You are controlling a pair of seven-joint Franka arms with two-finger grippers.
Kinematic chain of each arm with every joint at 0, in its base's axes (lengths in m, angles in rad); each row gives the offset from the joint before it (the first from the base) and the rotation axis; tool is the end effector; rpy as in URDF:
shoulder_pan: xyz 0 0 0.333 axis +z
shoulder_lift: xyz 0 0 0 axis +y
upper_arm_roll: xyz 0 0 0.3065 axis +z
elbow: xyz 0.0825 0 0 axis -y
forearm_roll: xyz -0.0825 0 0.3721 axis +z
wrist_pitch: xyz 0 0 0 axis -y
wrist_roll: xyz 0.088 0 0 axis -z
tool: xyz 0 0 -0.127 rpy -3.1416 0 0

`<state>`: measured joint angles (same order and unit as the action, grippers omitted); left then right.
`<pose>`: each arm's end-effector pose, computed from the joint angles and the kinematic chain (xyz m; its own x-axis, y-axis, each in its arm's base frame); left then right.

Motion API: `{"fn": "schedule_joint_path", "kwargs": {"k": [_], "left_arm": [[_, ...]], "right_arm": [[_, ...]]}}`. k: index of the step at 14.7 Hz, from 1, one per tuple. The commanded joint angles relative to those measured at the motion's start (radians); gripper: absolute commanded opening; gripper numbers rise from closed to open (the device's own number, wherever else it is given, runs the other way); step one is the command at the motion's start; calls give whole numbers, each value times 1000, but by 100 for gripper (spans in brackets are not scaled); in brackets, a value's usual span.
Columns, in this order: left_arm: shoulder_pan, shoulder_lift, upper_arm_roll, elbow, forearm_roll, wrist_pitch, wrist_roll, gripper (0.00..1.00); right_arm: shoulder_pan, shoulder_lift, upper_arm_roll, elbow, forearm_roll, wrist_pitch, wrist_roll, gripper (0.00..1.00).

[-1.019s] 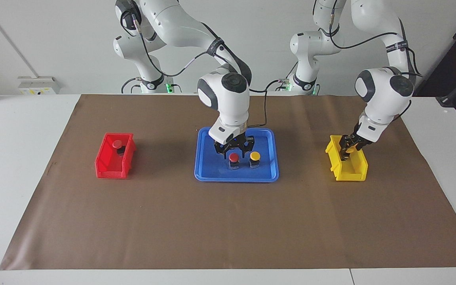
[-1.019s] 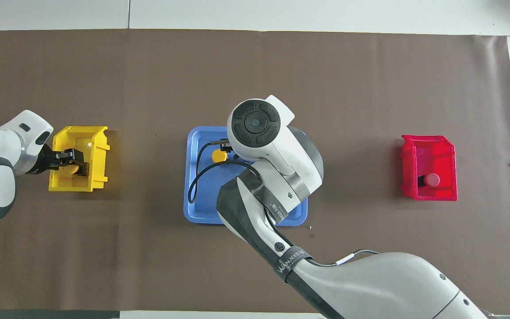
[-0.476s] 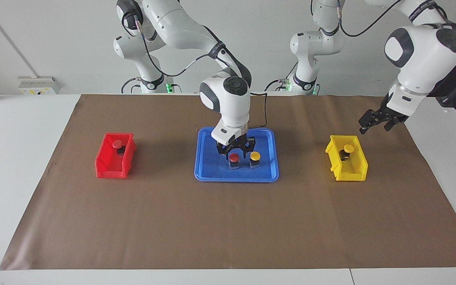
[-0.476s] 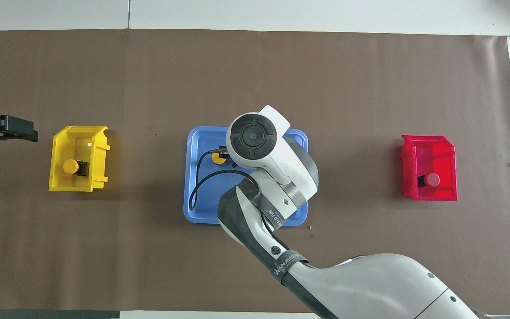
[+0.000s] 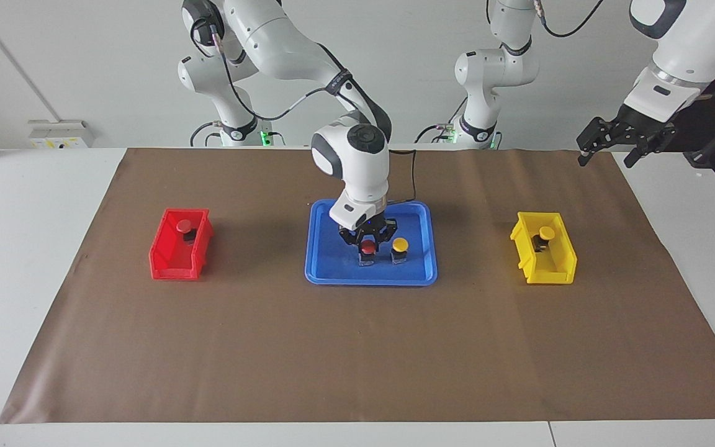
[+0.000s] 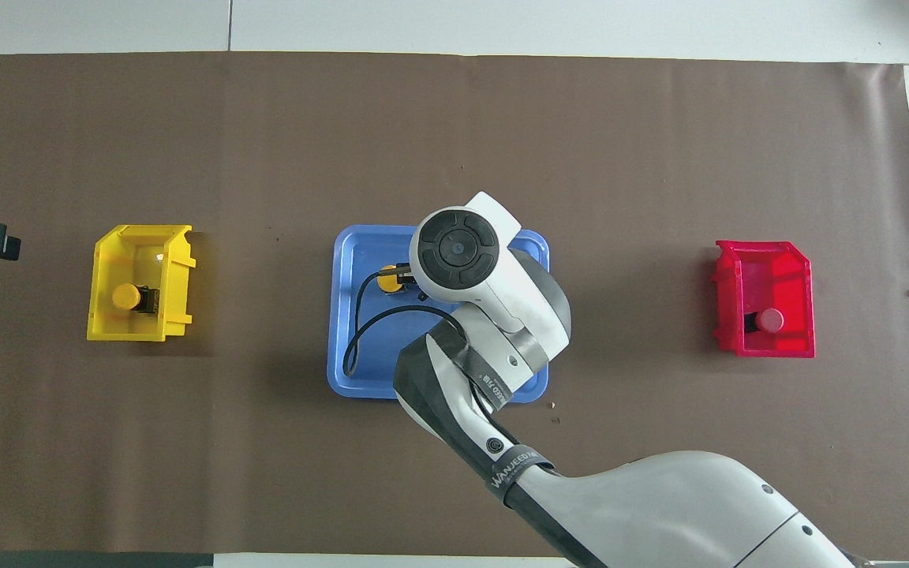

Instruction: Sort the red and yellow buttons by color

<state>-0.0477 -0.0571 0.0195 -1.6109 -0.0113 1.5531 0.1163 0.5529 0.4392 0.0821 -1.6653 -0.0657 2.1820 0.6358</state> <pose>0.5232 -0.0159 0.6055 0.9895 -0.1442 0.0007 -0.1442 -0.9895 0.0124 0.5405 0.3873 0.3381 0.9968 0.0244 0.0764 0.0267 -0.9992 -0.0294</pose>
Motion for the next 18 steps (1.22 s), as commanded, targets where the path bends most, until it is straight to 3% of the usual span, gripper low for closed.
{"fn": "schedule_joint_path", "kwargs": {"k": [1,3,5,7,9,13,18], "left_arm": [[-1,-6,0,-52,7,83,-12,100],[-42,2,-10,-143,7,213,-134,100],[-173,41,-10,-226,7,341,-296,100],[-300,122,-10,-248,7,439,-448,100],[-385,195,-12,-244,7,511,-540,99],[-501,293,-12,-227,-4,531,-602,99],[-575,338,-12,-228,-6,577,-682,99]], "right_arm": [[-94,-22,11,169,7,-213,-54,22],[-183,-129,15,170,76,-335,-236,22],[-351,-297,15,11,144,-396,-467,22],[-506,-399,13,-132,187,-396,-745,22],[-629,-433,13,-223,187,-345,-923,22],[-740,-478,10,-402,185,-133,-1102,22],[-795,-453,12,-462,190,-39,-1156,22]]}}
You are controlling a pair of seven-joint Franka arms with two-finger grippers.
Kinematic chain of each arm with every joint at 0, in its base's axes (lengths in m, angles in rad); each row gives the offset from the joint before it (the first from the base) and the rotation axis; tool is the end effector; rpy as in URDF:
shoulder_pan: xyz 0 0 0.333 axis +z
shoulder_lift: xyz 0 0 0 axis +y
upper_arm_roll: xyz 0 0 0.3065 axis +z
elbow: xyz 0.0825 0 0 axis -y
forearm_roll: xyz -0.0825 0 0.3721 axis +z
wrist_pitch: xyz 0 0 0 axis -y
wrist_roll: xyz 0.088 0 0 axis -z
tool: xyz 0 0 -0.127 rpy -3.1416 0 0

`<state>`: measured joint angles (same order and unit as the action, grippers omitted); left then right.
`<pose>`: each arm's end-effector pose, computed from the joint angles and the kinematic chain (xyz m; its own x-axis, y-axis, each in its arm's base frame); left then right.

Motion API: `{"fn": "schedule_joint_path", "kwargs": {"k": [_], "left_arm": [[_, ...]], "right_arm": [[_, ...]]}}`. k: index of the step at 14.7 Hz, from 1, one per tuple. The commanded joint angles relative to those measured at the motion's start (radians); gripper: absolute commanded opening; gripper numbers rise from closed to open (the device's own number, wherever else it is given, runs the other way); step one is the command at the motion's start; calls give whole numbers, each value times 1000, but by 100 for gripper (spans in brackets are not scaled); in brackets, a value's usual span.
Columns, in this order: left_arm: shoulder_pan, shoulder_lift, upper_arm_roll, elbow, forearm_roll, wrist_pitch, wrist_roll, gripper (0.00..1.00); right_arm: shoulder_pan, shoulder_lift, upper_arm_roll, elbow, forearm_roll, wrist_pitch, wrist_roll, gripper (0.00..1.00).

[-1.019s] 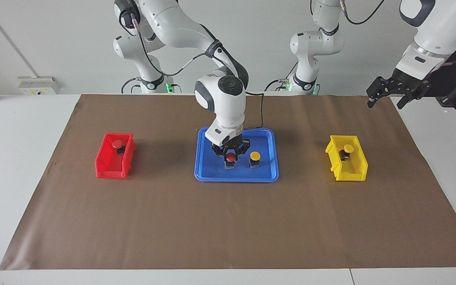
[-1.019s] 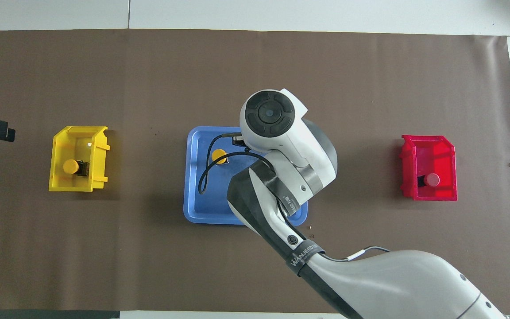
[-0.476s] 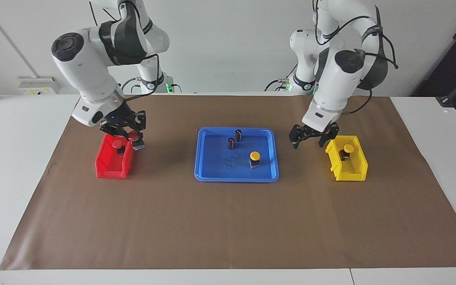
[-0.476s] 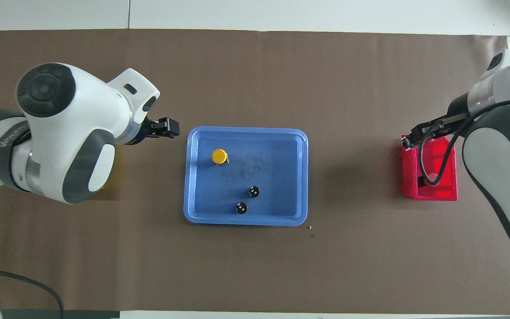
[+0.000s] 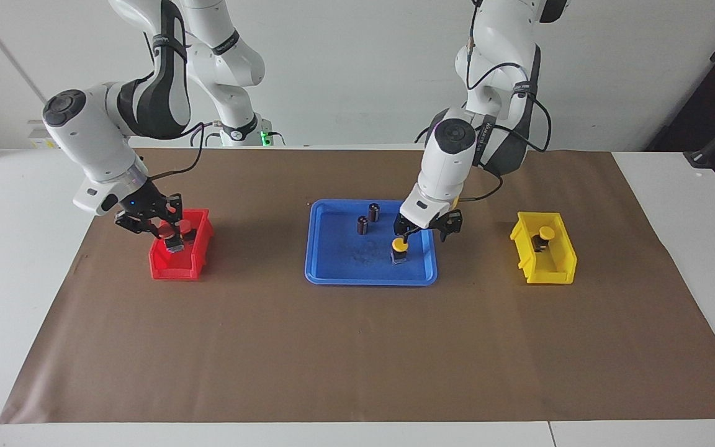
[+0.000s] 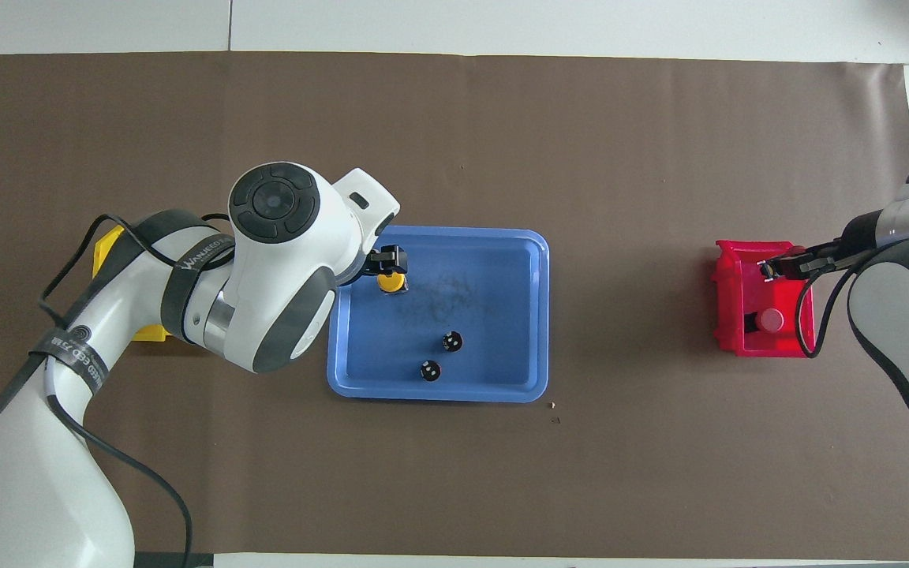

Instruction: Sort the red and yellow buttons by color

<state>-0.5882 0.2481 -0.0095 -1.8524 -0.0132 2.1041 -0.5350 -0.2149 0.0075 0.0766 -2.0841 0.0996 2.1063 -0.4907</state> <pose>0.5010 -0.3418 0.3664 0.9984 -0.0557 -0.0039 -0.0557 -0.9984 0.0136 0.5344 -0.0680 0.3999 0.9540 0.2954 0.0519 0.2986 -0.9518 -0.0707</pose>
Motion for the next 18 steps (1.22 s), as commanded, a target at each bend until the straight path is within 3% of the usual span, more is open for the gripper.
{"fn": "schedule_joint_path", "kwargs": {"k": [1,6,7,8,9,15,17,18], "left_arm": [[-41,51,17,13,-2,42,-42,99],[-50,80,16,7,-4,99,-78,94],[-48,80,16,9,-8,97,-91,80],[-48,82,16,12,-45,88,-121,18],[-47,83,16,9,-59,103,-126,2],[-32,86,23,45,-60,51,-126,1],[28,74,26,99,-56,-40,-91,1],[75,57,26,145,-56,-127,-30,1]], "right_arm": [[-29,-20,17,-56,25,55,-28,22],[-32,-26,17,-136,37,132,-26,22],[-23,-26,17,-140,46,153,-20,22],[-24,-12,19,-157,48,188,-20,22],[-24,-1,19,-163,48,208,-22,22],[-26,2,19,-188,48,244,-20,26],[-23,2,17,-185,48,244,-25,49],[-20,3,17,-177,48,238,-28,69]]}}
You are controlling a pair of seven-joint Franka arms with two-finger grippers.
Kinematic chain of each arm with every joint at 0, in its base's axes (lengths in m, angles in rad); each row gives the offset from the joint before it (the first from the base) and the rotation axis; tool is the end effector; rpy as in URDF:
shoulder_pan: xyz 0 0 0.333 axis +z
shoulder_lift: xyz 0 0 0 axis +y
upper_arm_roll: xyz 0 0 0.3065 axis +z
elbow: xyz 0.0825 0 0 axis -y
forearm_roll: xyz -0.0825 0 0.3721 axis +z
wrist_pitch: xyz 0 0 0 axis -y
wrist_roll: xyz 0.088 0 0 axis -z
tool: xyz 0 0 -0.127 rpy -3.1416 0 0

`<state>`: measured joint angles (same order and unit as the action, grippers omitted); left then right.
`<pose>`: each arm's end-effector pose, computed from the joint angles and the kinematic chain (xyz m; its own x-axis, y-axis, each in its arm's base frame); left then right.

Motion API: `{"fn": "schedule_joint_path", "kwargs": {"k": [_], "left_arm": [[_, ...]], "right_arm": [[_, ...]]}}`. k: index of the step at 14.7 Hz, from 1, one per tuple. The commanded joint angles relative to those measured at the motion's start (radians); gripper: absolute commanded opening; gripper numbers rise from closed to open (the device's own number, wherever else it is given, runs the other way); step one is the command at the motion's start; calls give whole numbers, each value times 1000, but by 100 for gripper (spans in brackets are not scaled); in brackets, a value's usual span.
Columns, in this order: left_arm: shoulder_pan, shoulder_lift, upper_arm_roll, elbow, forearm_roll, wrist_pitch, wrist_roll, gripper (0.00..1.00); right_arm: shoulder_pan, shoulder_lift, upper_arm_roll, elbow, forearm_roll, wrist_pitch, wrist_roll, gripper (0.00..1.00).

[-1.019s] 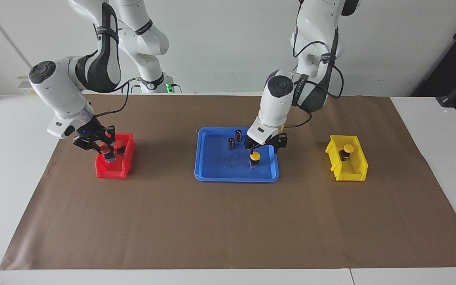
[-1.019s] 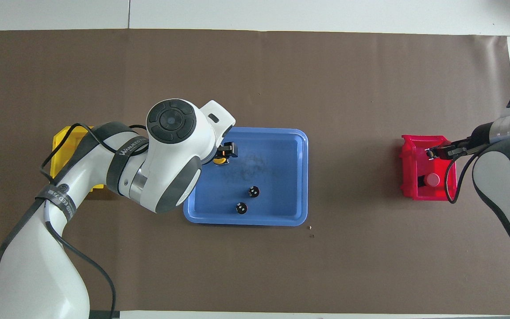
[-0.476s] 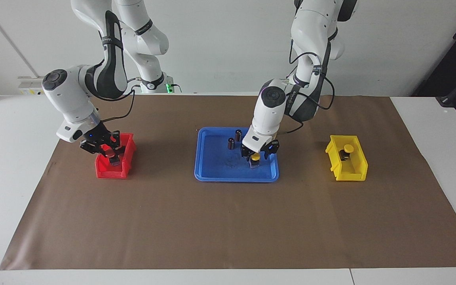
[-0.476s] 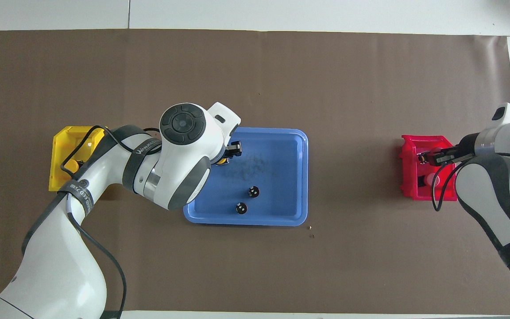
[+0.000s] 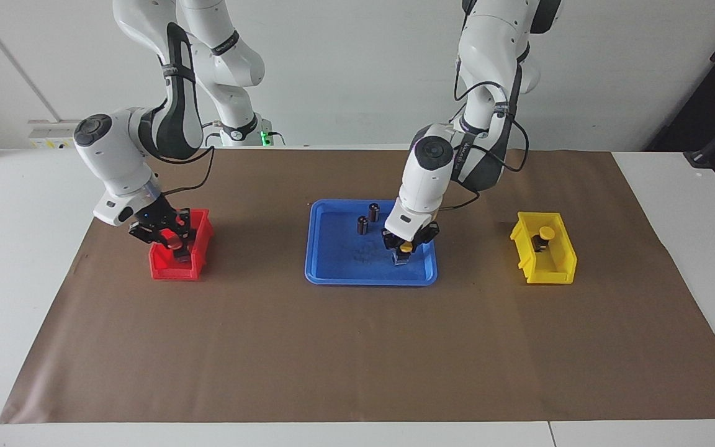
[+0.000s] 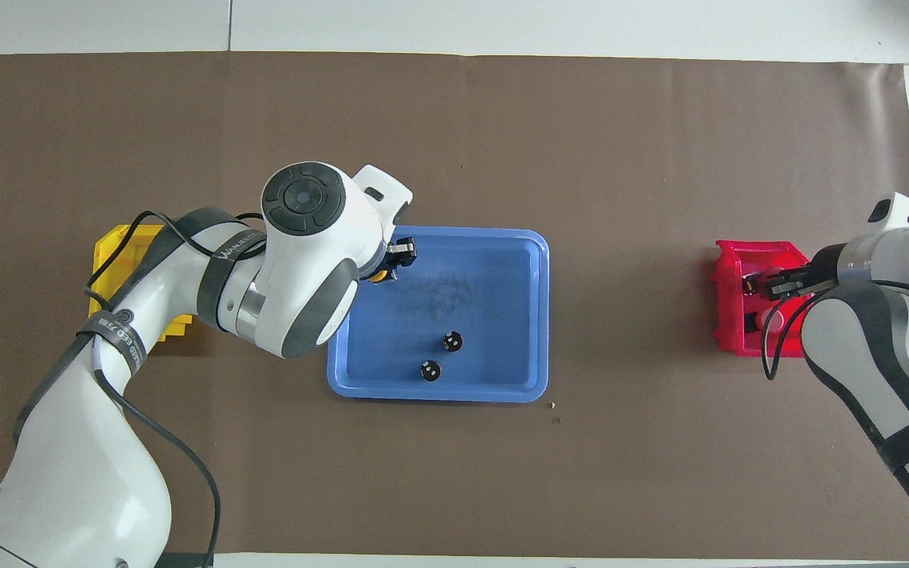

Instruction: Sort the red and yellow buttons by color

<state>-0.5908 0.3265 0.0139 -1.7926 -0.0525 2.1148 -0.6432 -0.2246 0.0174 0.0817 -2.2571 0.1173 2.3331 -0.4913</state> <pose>0.5213 -0.3438 0.3460 0.9953 0.0923 -0.0280 0.0931 -0.9952 0.0294 0.5155 -0.0705 0.3387 0.9605 0.2630 0.0912 0.2685 -0.9618 -0.0540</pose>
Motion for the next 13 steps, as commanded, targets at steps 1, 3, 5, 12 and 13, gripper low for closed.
{"fn": "schedule_joint_path", "kwargs": {"k": [1,3,5,12,13], "left_arm": [[121,-30,4,132,-15,-223,139,1],[237,-40,5,224,12,-353,276,1],[325,-46,5,255,69,-392,376,1],[517,-161,6,-55,111,-130,695,1],[517,-165,8,-70,114,-118,705,1]], "right_arm": [[-7,-5,12,7,28,0,-29,81],[-9,6,12,62,25,-65,-41,88],[-9,15,10,147,19,-185,-35,100],[25,-30,23,569,-74,-706,273,100],[33,-30,24,624,-83,-771,308,100]]}}
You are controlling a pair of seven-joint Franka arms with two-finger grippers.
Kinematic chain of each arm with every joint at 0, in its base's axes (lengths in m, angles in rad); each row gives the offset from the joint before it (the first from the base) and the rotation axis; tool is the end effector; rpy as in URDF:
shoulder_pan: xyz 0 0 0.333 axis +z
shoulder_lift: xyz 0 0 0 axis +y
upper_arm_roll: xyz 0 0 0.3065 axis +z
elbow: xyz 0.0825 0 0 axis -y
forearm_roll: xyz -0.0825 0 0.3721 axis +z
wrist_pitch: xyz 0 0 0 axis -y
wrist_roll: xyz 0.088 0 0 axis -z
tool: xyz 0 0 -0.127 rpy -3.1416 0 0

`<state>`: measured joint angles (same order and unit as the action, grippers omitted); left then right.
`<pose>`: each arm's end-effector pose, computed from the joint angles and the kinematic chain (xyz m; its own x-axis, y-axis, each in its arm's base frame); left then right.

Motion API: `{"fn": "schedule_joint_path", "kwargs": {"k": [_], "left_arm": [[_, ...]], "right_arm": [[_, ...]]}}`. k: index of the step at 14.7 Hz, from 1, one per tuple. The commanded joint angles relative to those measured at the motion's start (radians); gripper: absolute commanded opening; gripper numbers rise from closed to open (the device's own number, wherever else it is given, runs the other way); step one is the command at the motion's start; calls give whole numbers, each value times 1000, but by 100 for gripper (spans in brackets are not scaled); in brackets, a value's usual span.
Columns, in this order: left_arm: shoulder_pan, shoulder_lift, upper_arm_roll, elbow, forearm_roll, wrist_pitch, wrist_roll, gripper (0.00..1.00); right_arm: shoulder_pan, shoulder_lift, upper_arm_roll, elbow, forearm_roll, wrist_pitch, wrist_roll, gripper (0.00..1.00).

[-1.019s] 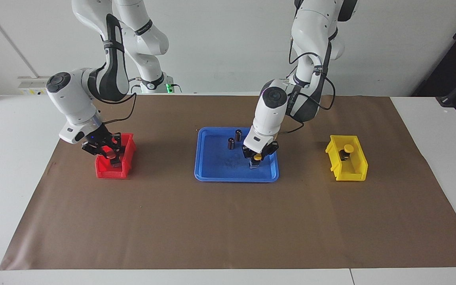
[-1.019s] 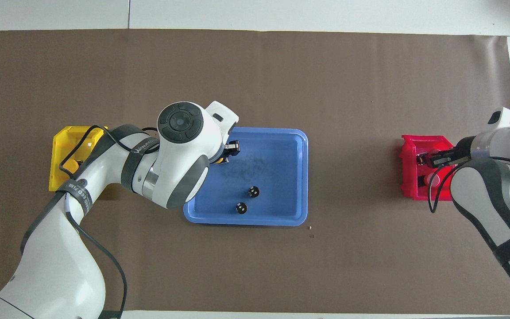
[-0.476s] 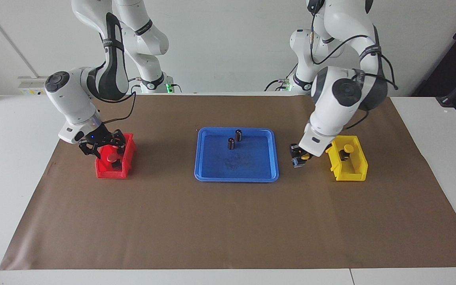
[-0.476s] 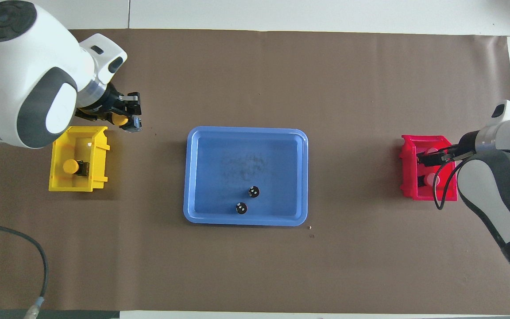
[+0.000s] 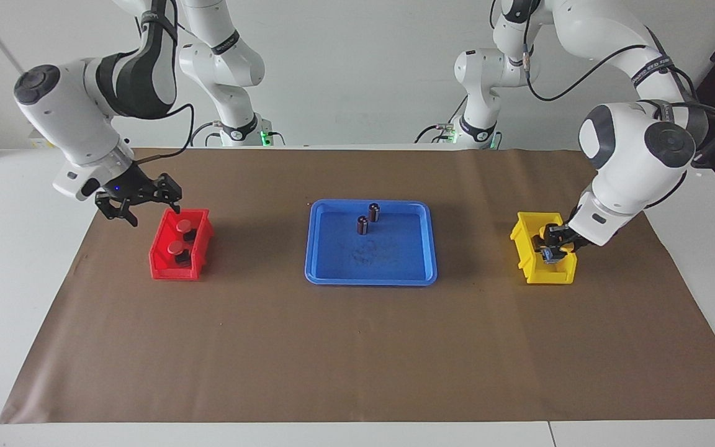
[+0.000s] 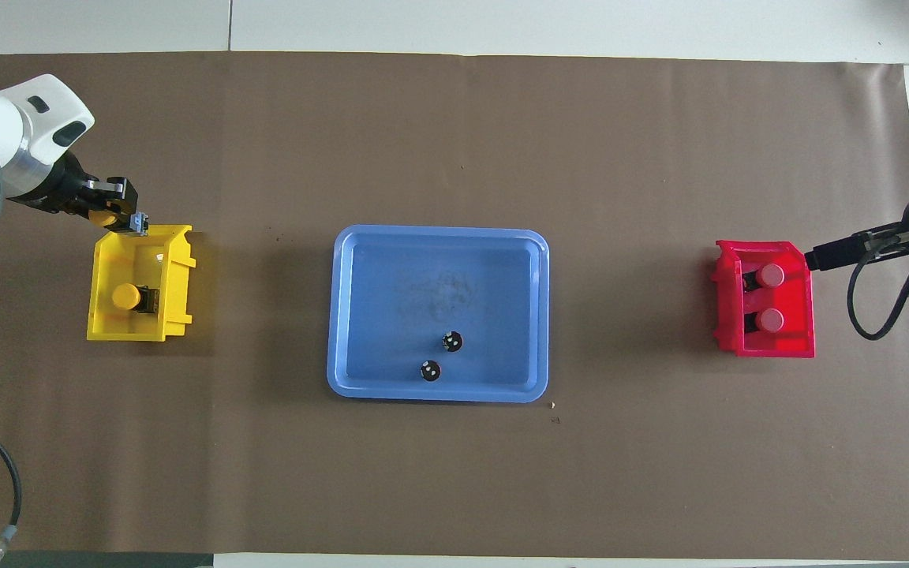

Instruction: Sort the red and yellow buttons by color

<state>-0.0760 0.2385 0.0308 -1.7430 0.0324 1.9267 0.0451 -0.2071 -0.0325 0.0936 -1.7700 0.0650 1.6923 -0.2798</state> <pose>0.6071 -0.0257 0.4069 0.9932 -0.1018 -0.0565 -0.1038 -0.9940 -0.0345 0.5328 -0.0526 0.5309 0.9872 0.1571 -0.0269 0.1549 -0.9854 -0.0712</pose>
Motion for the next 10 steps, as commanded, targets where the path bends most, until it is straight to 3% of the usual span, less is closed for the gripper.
{"fn": "schedule_joint_path", "kwargs": {"k": [1,6,8,9,10], "left_arm": [[16,-79,-8,-124,29,72,44,1],[27,-131,-8,-265,27,195,62,1],[27,-130,-8,-283,29,205,62,1],[27,-127,-8,-296,29,231,62,1],[27,-122,-8,-308,29,264,61,1]], "right_arm": [[20,16,12,168,-40,-166,114,100],[21,20,5,241,-77,-211,119,100],[146,25,-26,250,-141,-223,137,100],[196,20,-87,250,-158,-230,140,100],[202,17,-98,251,-152,-232,142,100]]}}
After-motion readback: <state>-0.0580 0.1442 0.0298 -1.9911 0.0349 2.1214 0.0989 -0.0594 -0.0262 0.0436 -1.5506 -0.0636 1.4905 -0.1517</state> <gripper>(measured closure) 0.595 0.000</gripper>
